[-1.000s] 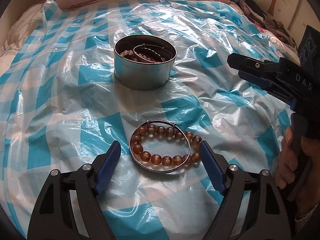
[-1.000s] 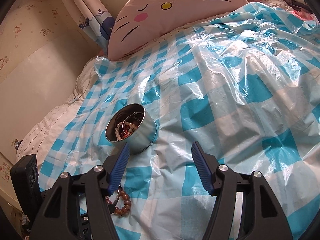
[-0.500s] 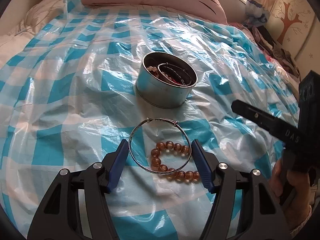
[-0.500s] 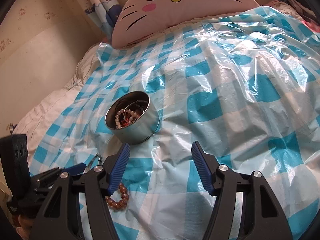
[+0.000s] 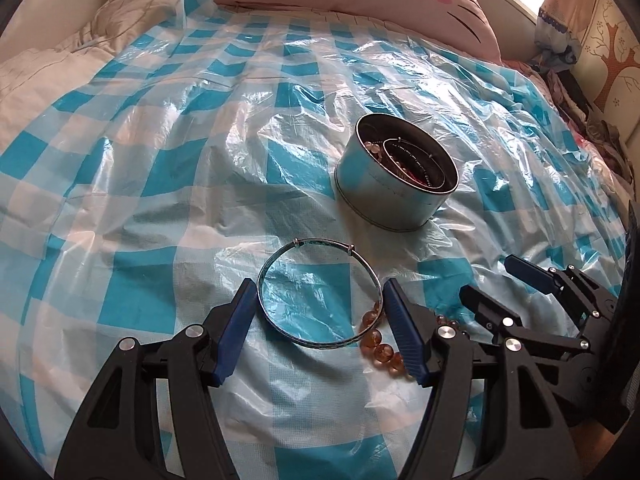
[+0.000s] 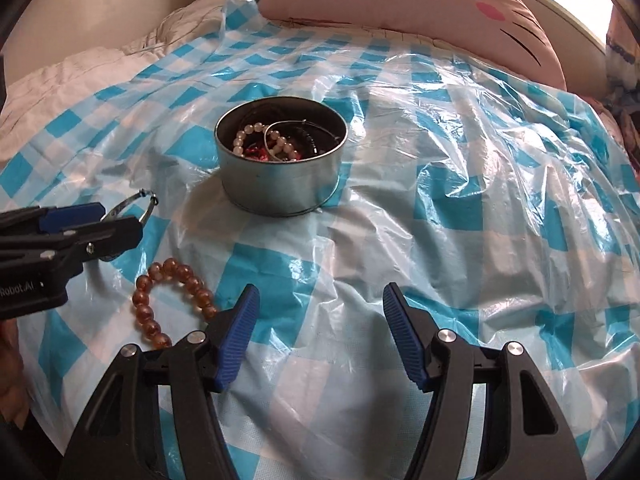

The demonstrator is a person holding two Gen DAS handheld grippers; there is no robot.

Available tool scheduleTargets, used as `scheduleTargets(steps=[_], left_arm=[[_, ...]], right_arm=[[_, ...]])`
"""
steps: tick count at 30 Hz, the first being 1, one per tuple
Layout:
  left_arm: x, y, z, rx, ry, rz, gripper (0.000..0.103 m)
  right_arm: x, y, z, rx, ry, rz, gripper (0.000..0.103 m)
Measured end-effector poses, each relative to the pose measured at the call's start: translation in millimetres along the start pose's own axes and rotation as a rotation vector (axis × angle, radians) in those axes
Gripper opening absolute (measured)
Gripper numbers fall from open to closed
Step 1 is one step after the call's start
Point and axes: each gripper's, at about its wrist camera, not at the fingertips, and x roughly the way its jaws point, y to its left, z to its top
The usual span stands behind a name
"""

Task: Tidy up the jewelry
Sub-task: 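Move both grippers to the second silver bangle and brown bead bracelet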

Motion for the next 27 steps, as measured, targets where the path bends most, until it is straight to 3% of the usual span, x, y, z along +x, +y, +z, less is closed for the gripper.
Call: scheduleTargets(steps=[5,11,19,22,27], left_arm=[[-0.4,1.7,0.2,-0.011,0.0,-0.011,0.062],[-0.6,1.6,0.1,-0.01,0.0,-0.01,0.062],[-3.0,5.2,1.4,-0.023,-0.016,-0.002,0.062],[-9.2,20.7,4.9,-0.087,-0.051,0.008,0.062],[-13.7,42.1,8.2,-0.169,-0.084,0.028,0.062]], right_arm=[[-7.0,7.2,3.2,-0.003,-0.029,0.149,0.062],[7.0,33.7,-1.6,-0.12,0.034,0.077,0.063],[8.7,12.3,-0.6,-0.057,0.03,-0.037,0.066],[6.0,9.8,0.0,-0.049,0.021,-0.029,0.066],[5.7,13.2,0.9,-0.041,0.024,0.056,0.066]])
